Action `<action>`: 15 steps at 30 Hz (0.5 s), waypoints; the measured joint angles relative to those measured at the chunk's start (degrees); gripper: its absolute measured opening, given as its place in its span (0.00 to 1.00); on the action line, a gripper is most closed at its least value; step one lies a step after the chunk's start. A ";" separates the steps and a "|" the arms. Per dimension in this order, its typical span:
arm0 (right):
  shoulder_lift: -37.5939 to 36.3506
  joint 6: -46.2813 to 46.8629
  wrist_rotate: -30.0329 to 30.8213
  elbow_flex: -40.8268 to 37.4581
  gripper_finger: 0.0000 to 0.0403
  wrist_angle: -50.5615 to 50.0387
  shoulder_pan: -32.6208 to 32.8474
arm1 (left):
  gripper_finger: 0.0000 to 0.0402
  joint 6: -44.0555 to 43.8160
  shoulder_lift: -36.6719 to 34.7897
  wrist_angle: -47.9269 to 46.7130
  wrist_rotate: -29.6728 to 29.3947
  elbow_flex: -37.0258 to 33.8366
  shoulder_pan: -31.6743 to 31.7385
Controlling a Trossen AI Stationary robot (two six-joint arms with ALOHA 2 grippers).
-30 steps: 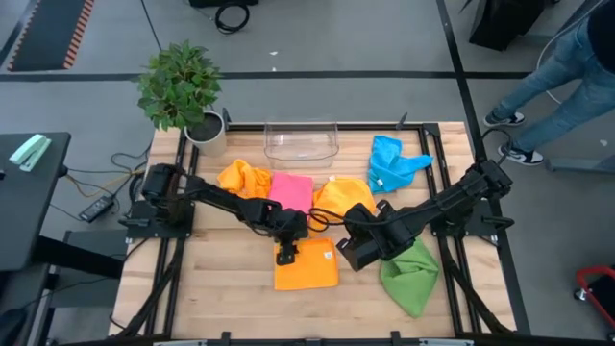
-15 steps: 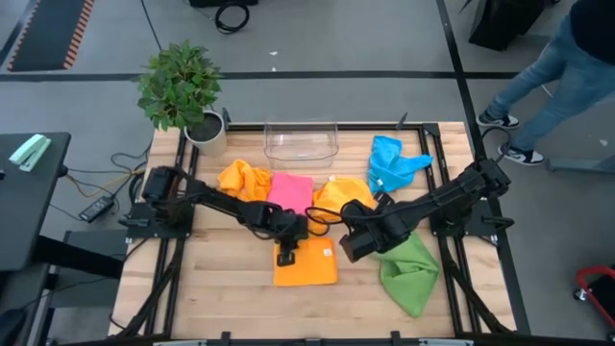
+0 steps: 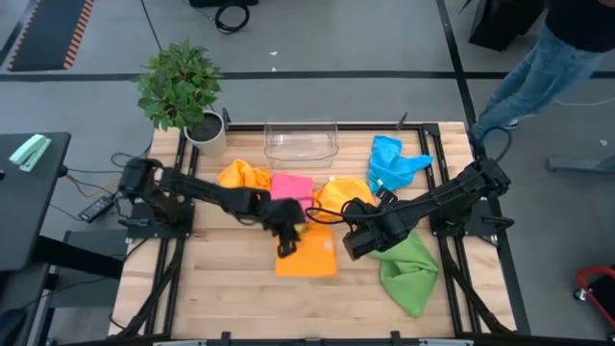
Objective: Fold microfiber towels
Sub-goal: Stack the bottom folded orange microfiber cloth on top of the pink microfiber cloth
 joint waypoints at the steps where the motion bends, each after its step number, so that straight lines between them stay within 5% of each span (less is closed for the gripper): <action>1: 0.00 0.00 0.00 0.00 0.01 0.00 0.00 | 0.03 -1.06 -1.25 0.05 -0.60 -0.08 0.68; 15: 0.00 -0.38 -0.02 0.00 0.01 0.17 -1.61 | 0.03 -18.66 -12.19 8.22 -5.25 0.06 8.93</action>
